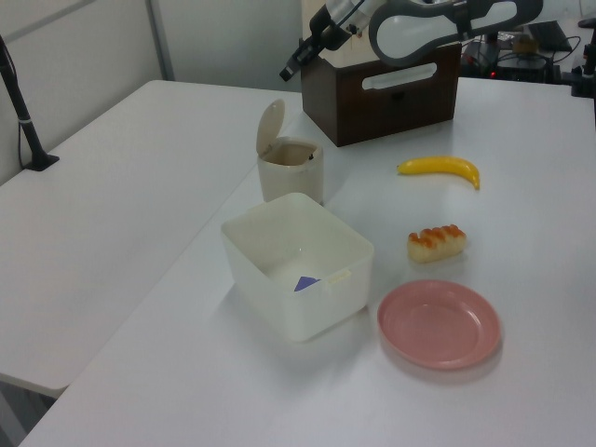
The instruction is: Close the trash can
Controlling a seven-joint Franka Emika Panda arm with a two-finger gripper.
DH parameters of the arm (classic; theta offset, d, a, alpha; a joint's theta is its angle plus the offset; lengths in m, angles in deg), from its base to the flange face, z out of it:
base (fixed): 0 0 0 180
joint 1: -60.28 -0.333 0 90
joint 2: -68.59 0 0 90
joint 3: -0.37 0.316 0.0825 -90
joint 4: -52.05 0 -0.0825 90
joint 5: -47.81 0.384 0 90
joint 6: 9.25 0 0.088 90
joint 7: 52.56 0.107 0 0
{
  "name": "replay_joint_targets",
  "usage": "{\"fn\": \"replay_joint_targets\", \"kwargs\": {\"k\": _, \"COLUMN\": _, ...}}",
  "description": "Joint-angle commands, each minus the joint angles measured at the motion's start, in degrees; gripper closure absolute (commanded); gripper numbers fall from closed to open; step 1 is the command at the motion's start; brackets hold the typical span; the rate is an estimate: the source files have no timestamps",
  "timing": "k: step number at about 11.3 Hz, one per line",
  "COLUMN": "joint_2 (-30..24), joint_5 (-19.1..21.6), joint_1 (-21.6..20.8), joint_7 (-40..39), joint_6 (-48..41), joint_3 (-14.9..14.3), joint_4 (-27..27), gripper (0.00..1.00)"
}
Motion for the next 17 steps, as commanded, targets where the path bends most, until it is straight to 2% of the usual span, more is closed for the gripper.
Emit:
{"fn": "replay_joint_targets", "kwargs": {"k": 1, "joint_2": 3.23, "joint_5": 0.63, "joint_1": -0.48, "joint_7": 0.82, "joint_6": 1.72, "joint_3": -0.51, "joint_4": -3.58, "gripper": 0.96}}
{"fn": "replay_joint_targets", "kwargs": {"k": 7, "joint_2": 6.75, "joint_5": 0.46, "joint_1": -0.56, "joint_7": 0.73, "joint_6": 4.71, "joint_3": -0.51, "joint_4": -3.67, "gripper": 0.96}}
{"fn": "replay_joint_targets", "kwargs": {"k": 12, "joint_2": 6.76, "joint_5": 0.37, "joint_1": -1.0, "joint_7": 0.73, "joint_6": 4.27, "joint_3": -0.43, "joint_4": -2.71, "gripper": 0.96}}
{"fn": "replay_joint_targets", "kwargs": {"k": 17, "joint_2": 4.74, "joint_5": 0.46, "joint_1": -1.44, "joint_7": 0.73, "joint_6": 3.48, "joint_3": 0.01, "joint_4": 1.5, "gripper": 0.96}}
